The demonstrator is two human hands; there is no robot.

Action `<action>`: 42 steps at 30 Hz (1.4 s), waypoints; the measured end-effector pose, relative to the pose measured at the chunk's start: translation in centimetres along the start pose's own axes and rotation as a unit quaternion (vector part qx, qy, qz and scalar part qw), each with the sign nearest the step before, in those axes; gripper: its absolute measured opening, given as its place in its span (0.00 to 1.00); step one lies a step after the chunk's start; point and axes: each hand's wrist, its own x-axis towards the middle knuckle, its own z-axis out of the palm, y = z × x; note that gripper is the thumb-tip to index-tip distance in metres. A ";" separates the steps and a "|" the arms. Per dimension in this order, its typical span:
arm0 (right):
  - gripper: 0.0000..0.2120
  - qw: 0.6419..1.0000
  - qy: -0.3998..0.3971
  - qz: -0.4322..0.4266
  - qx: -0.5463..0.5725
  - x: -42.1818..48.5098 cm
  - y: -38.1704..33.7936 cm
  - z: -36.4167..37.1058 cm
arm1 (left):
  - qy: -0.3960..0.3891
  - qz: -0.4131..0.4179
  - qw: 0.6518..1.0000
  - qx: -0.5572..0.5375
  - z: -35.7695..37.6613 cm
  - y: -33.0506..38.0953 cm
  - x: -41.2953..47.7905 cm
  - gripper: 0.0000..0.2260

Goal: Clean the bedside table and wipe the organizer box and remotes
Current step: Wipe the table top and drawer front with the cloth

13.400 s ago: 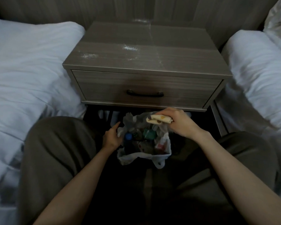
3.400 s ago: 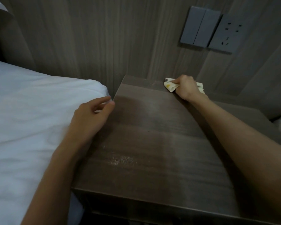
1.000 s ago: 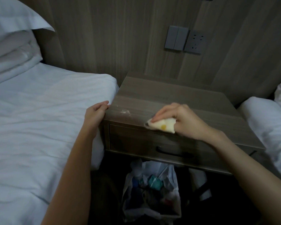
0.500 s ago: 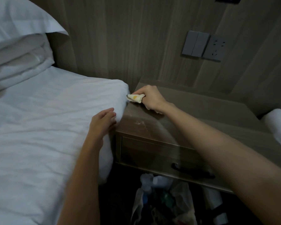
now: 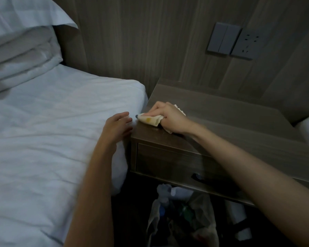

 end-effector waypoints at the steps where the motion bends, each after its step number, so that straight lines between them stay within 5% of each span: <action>1: 0.22 1.000 -0.007 -0.004 0.009 -0.7 -0.3 0.0 | -0.001 -0.001 1.000 -0.001 0.0 0.0 -0.2 0.15; 9: 0.17 0.997 0.021 -0.036 0.061 -8.3 -1.8 -0.7 | -0.024 0.011 0.999 0.039 0.7 -0.1 -1.9 0.16; 16: 0.11 0.997 -0.001 0.021 0.074 -13.4 -1.5 -2.8 | -0.033 -0.019 0.999 0.003 -0.1 0.2 -2.7 0.15; 22: 0.12 0.988 0.143 0.000 0.064 -9.0 -3.2 -4.5 | -0.031 -0.016 0.999 -0.013 -0.4 0.3 -2.7 0.14; 30: 0.16 0.998 0.043 0.035 0.001 -0.7 -4.1 -0.3 | -0.021 -0.017 0.998 -0.060 -0.6 -0.1 -1.5 0.14; 37: 0.10 0.997 0.009 -0.043 0.056 -4.6 -3.1 0.1 | -0.014 0.010 0.999 -0.030 0.2 0.0 -1.9 0.14; 42: 0.11 0.997 0.022 -0.049 0.051 -9.7 -2.0 -0.1 | 0.044 0.110 0.991 0.065 1.1 -0.4 -2.1 0.15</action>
